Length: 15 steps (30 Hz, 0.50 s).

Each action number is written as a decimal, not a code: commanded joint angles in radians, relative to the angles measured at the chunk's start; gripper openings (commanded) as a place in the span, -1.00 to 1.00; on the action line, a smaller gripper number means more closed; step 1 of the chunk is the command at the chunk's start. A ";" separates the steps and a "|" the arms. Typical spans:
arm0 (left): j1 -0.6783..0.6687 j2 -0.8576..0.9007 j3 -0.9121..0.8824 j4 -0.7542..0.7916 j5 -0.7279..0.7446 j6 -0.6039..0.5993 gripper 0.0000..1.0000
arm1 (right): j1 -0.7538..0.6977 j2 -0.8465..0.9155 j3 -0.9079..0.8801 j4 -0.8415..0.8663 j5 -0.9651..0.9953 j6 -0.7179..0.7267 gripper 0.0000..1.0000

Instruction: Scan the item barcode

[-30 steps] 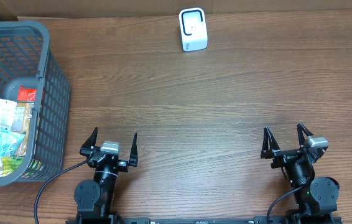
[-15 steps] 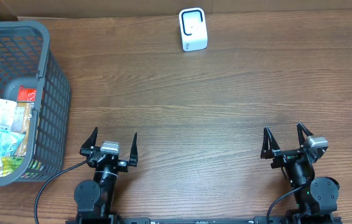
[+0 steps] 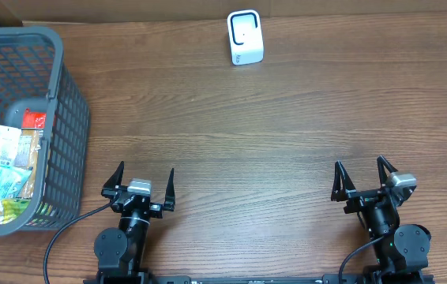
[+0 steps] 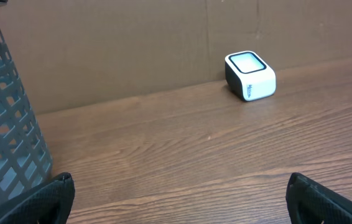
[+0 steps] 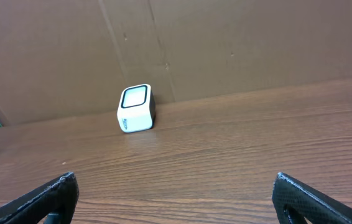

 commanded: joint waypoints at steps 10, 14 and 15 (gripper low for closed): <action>0.004 -0.011 -0.005 -0.001 0.001 0.018 0.99 | 0.005 -0.011 -0.011 0.005 -0.010 0.007 1.00; 0.004 -0.011 -0.005 -0.001 0.001 0.000 0.99 | 0.005 -0.011 -0.010 0.007 -0.018 0.007 1.00; 0.004 -0.011 -0.005 0.000 0.001 -0.028 0.99 | 0.005 -0.011 -0.010 0.008 -0.026 0.006 1.00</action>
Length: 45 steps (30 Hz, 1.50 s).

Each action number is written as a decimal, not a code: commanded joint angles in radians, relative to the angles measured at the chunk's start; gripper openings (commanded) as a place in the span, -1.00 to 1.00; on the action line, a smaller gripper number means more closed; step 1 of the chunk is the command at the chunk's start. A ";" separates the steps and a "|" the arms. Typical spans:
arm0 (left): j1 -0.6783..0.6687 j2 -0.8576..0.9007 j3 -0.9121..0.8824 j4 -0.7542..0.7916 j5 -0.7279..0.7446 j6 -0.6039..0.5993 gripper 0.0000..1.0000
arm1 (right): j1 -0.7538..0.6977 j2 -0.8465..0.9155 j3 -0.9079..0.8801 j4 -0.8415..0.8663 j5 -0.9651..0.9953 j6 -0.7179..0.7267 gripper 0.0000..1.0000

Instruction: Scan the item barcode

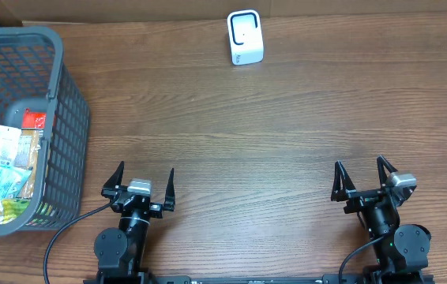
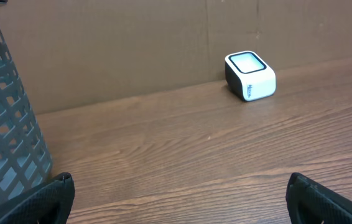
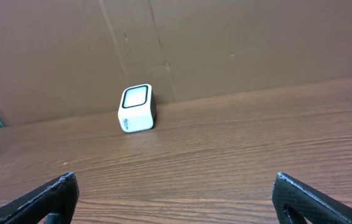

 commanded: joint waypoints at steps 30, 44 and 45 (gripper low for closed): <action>0.004 0.047 0.377 -0.129 0.061 -0.205 0.99 | 0.005 0.199 0.671 -0.439 -0.108 -0.095 1.00; 0.004 0.442 0.858 -0.373 0.162 -0.203 1.00 | 0.005 0.422 1.066 -0.785 -0.111 -0.148 1.00; 0.004 0.476 0.901 -0.397 0.171 -0.200 0.98 | 0.005 0.440 1.093 -0.813 -0.111 -0.151 1.00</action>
